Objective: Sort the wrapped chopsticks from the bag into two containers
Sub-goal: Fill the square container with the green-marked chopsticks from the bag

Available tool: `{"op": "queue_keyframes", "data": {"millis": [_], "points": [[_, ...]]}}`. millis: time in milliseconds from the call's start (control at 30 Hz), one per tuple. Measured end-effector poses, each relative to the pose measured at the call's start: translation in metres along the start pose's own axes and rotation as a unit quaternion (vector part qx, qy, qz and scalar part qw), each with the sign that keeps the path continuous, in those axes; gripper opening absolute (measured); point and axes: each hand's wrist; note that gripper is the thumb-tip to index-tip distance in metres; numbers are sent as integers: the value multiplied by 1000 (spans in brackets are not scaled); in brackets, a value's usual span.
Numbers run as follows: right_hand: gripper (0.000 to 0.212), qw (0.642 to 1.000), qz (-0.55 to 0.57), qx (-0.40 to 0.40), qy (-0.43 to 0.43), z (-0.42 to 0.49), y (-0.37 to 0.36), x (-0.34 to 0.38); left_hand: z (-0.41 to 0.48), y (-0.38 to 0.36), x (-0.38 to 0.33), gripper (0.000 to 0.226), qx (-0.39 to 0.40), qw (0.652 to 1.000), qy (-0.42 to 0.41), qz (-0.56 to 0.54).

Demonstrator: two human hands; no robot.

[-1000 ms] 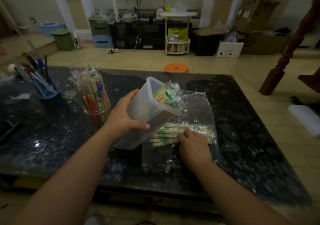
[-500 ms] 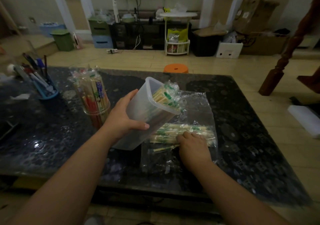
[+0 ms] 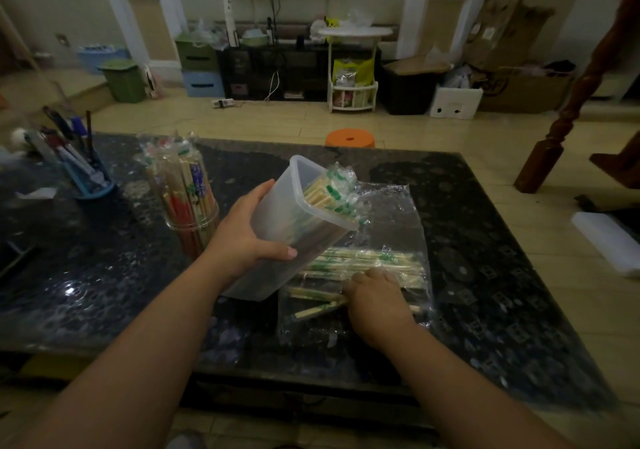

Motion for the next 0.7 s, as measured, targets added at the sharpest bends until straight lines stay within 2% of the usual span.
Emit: {"op": "queue_keyframes", "data": {"millis": [167, 333, 600, 700], "points": [[36, 999, -47, 18, 20, -1, 9, 6, 1, 1, 1, 121, 1, 1000, 0, -4], [36, 998, 5, 61, -14, -2, 17, 7, 1, 1, 2, 124, -1, 1000, 2, -7], [29, 993, -61, 99, 33, -9, 61, 17, 0, 2, 3, 123, -5, 1000, 4, -13], [26, 993, -55, 63, 88, -19, 89, 19, 0, 2, 3, 123, -10, 1000, 1, -13]]}}
Point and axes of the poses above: each hand's wrist, its own z-axis towards the middle knuckle, its own y-axis out of the back of the hand, x = y × z, and after that the axes turned 8 degrees about -y, right-handed
